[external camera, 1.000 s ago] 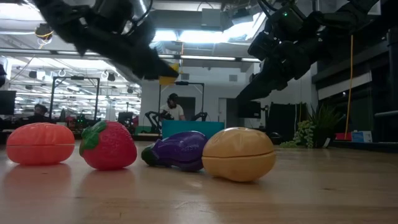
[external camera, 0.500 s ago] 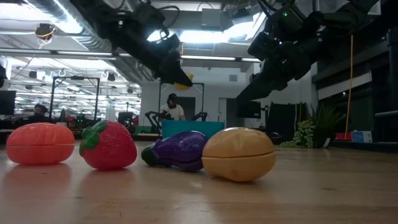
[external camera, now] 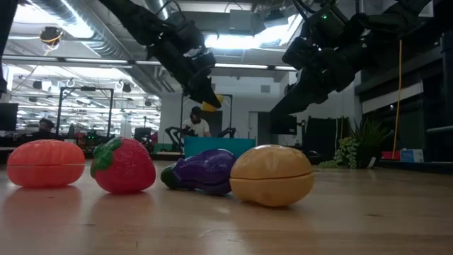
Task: Pick and placing Produce into tupperware
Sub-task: Put the lemon into the blue bin
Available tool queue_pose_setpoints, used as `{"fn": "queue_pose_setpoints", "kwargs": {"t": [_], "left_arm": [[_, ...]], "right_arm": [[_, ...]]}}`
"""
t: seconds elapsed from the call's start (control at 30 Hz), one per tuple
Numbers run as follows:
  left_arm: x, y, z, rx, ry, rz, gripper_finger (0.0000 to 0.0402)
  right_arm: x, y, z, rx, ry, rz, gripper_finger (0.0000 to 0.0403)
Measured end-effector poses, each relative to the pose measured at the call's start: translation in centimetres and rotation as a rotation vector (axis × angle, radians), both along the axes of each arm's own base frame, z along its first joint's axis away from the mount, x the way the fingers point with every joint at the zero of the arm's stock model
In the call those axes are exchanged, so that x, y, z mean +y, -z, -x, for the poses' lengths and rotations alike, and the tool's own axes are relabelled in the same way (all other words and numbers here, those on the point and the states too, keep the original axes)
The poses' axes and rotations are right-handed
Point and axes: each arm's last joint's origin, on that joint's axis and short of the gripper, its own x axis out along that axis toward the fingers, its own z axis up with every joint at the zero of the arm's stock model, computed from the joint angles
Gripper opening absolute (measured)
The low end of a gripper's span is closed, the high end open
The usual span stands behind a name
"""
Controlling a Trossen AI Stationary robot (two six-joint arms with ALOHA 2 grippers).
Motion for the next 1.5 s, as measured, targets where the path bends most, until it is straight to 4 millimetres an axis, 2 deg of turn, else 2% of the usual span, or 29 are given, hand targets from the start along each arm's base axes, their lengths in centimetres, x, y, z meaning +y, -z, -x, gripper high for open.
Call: {"fn": "queue_pose_setpoints", "kwargs": {"t": [0.33,0.77,1.07,1.33,1.5], "left_arm": [[2.8,1.2,-2.9,0.147,0.073,0.053,0.0197],[6.5,1.5,-6.6,0.227,0.119,0.076,0.0197],[8.0,2.8,-7.0,0.222,0.123,0.113,0.0197],[8.1,2.6,-7.0,0.207,0.116,0.111,0.0197],[8.3,3.7,-7.4,0.205,0.124,0.12,0.0197]], "right_arm": [[0.0,0.0,0.0,0.001,-0.01,0.014,0.0218],[0.0,0.3,0.2,0.038,-0.01,0.007,0.0218],[0.0,0.3,0.2,0.041,-0.011,0.008,0.0218],[0.0,0.3,0.2,0.041,-0.011,0.008,0.0218],[0.0,0.3,0.2,0.041,-0.011,0.008,0.0218]]}}
